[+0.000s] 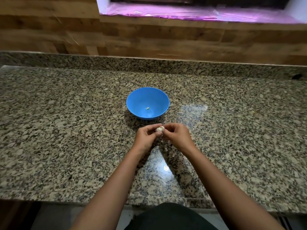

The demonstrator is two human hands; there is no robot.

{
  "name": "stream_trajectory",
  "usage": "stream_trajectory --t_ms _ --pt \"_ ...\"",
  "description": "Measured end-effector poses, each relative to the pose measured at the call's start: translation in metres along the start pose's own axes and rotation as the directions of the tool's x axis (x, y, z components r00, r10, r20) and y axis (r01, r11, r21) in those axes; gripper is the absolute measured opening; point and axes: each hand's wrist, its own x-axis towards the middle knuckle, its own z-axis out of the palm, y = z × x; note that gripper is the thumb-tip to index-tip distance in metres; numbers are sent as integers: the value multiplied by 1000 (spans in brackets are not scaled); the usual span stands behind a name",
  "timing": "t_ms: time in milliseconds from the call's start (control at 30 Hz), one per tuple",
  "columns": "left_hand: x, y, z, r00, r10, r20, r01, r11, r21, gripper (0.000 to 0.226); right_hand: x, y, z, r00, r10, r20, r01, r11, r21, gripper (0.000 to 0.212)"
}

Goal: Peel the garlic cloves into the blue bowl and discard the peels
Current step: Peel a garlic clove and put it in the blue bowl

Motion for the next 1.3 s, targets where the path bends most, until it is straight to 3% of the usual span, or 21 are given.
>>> stream_trajectory --t_ms 233,467,600,733,800,933,1033,1133,1233,1300 --pt "-1 -1 1 999 39 3 -39 986 160 30 -1 -4 0 990 -139 4 132 928 -349 14" --pt "-3 -1 0 999 52 13 -53 921 385 30 -1 -2 2 995 -100 4 95 933 -347 8" --pt "-2 -2 -1 1000 23 3 -22 930 366 31 1 3 -1 1000 -27 4 28 972 -231 8" --pt "-3 -4 -3 997 58 -52 -30 902 431 34 -2 -1 -3 984 181 7 -179 968 176 8" --pt "-7 -6 -6 987 134 -86 -61 817 573 35 -4 -4 -7 979 199 40 -203 964 173 12" --pt "-14 -15 -10 977 189 -96 -66 701 710 53 -10 0 -15 984 157 79 -145 979 -142 9" --pt "-28 -29 -7 958 284 28 -178 519 836 59 -14 7 -17 982 143 123 -97 942 -322 11" --pt "-40 -46 -4 897 404 179 -329 342 880 55 -16 11 -18 972 169 164 -104 932 -346 12" --pt "-39 -50 -5 943 220 250 -312 319 895 56 -19 12 -18 956 244 162 -197 946 -257 10" --pt "-38 -51 -5 948 174 268 -306 247 919 57 -18 9 -18 947 290 137 -257 942 -216 9"
